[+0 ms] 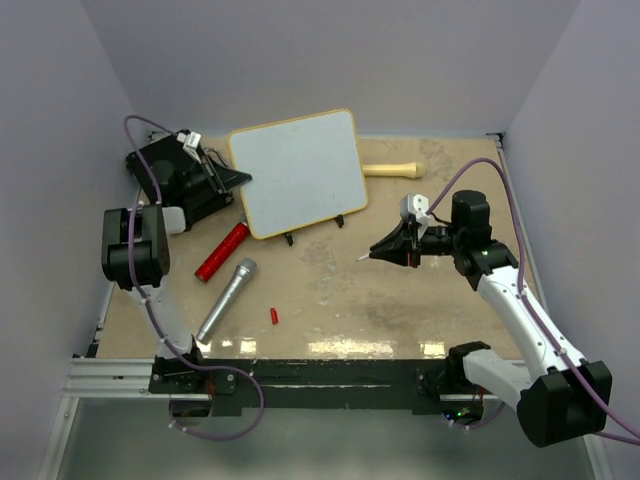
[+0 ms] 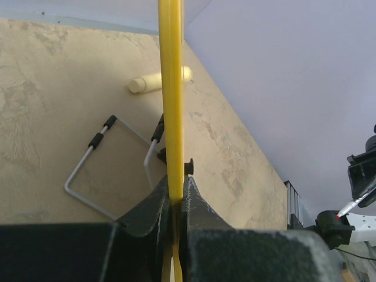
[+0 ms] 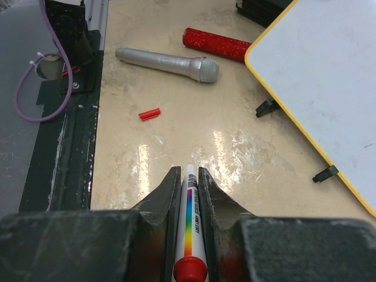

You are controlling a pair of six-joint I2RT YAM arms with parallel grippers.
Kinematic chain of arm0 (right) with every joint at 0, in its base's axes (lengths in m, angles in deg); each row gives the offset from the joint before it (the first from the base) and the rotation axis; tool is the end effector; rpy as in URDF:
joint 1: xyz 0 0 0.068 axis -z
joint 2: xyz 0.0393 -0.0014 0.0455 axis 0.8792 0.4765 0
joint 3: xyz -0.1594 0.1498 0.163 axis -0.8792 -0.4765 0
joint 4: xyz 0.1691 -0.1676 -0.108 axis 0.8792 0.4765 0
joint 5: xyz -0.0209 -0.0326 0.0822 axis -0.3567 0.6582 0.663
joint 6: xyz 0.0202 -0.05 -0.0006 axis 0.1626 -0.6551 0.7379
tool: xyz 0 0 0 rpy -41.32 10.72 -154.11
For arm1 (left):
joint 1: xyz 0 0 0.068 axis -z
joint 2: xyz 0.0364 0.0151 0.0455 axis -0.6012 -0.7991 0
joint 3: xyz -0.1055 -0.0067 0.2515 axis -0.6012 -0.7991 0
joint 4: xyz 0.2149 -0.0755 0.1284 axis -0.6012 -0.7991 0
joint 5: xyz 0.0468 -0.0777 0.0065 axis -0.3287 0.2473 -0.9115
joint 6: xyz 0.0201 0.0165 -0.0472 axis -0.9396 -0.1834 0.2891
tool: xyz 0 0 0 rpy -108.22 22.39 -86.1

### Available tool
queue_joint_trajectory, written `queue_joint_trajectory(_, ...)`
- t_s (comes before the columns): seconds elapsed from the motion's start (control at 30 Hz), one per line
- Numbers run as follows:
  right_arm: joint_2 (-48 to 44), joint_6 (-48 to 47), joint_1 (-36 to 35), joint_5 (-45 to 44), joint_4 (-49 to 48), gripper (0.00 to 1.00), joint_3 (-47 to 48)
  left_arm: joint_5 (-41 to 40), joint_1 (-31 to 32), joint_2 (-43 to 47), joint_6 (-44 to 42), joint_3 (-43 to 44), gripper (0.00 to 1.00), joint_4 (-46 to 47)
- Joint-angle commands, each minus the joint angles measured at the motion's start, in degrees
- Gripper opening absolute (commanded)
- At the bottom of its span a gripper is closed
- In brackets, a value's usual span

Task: Write a sentence on the whiteboard
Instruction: Pick up the whiteboard from the whiteboard stand.

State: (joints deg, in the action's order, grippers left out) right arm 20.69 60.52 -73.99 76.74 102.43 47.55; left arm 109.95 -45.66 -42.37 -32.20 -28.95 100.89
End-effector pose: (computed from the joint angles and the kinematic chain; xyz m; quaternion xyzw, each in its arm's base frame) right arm 0.2016 0.0780 0.3059 -0.4975 0.5844 0.4234 0.4814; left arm 0.4103 0.0304 0.1971 0.0520 0.6911 -0.5656 0.4470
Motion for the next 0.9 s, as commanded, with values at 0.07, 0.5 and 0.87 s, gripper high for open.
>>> queue_joint_trajectory(0.07, -0.56, -1.02, 0.23, 0.15, 0.11, 0.00, 0.98, -6.59, -0.35, 12.10, 1.18, 3.62, 0.00, 9.23)
queue_joint_trajectory(0.5, -1.70, -5.76, 1.29, -1.25, 7.92, 0.00, 6.42, -13.70, 5.62, 22.11, 3.82, 6.01, 0.00, 5.01)
queue_joint_trajectory(0.87, -0.37, -8.16, 1.02, -5.83, 26.76, 0.00, 27.44, -40.40, 31.45, 43.12, -0.75, -25.97, 0.00, 6.04)
